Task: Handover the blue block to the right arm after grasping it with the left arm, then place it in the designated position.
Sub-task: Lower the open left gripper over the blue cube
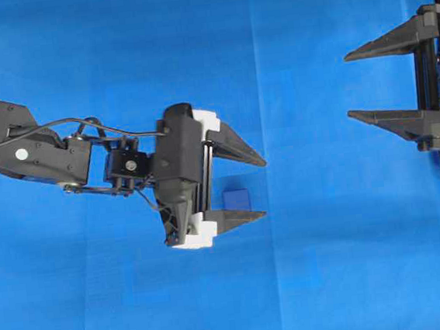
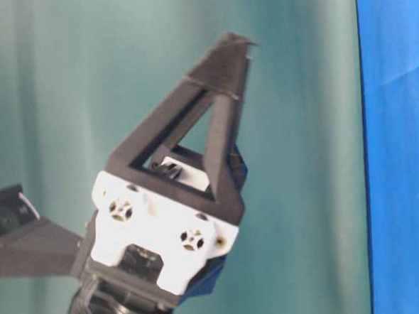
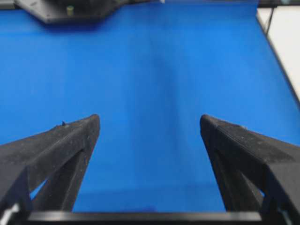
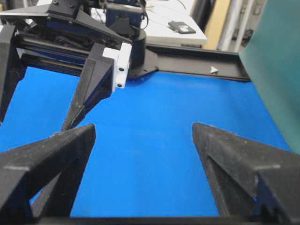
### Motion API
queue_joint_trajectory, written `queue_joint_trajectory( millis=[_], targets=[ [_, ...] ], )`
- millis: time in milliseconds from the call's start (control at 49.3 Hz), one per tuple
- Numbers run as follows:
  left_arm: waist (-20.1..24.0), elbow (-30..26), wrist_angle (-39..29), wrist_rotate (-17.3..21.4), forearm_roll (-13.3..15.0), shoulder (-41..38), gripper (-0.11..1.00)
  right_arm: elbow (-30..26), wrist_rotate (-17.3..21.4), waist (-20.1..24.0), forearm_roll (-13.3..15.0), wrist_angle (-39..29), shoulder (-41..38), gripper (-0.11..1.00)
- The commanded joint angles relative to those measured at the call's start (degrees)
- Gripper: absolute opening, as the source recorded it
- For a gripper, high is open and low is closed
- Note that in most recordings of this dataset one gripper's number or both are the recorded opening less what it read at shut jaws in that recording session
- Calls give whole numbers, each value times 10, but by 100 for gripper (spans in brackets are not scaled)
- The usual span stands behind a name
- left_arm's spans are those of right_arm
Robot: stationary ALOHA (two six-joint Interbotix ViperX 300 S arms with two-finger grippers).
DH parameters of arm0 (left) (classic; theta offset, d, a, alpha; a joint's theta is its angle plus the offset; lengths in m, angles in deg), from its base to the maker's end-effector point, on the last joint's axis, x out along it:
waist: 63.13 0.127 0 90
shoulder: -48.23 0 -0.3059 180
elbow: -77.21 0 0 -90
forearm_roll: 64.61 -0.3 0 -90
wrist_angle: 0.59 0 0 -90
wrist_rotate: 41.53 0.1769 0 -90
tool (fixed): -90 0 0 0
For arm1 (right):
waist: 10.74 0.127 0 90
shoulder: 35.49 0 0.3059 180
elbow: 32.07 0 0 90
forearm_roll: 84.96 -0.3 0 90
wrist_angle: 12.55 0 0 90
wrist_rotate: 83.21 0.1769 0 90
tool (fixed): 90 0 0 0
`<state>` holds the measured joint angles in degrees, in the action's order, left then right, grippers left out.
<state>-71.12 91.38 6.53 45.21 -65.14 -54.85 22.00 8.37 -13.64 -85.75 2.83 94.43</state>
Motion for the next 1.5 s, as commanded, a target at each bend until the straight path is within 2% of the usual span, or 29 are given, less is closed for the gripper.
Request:
queue_joint_trajectory(
  millis=[0, 426, 588, 730, 1480],
  targets=[
    [0, -35, -55, -1, 0, 6, 92, -16, 0, -2, -1, 7, -4, 98],
    [0, -165, -359, -41, -2, -44, 92, -16, 0, -2, -1, 6, -3, 98],
    [0, -204, -439, -42, -4, -62, 92, -16, 1, -2, -2, 6, -3, 98],
    [-1, -219, -460, -40, -6, -69, 92, -16, 0, -2, -2, 6, -3, 98],
    [-2, -216, -461, -42, -6, -69, 92, -17, 1, -2, -1, 6, -4, 98]
  ],
)
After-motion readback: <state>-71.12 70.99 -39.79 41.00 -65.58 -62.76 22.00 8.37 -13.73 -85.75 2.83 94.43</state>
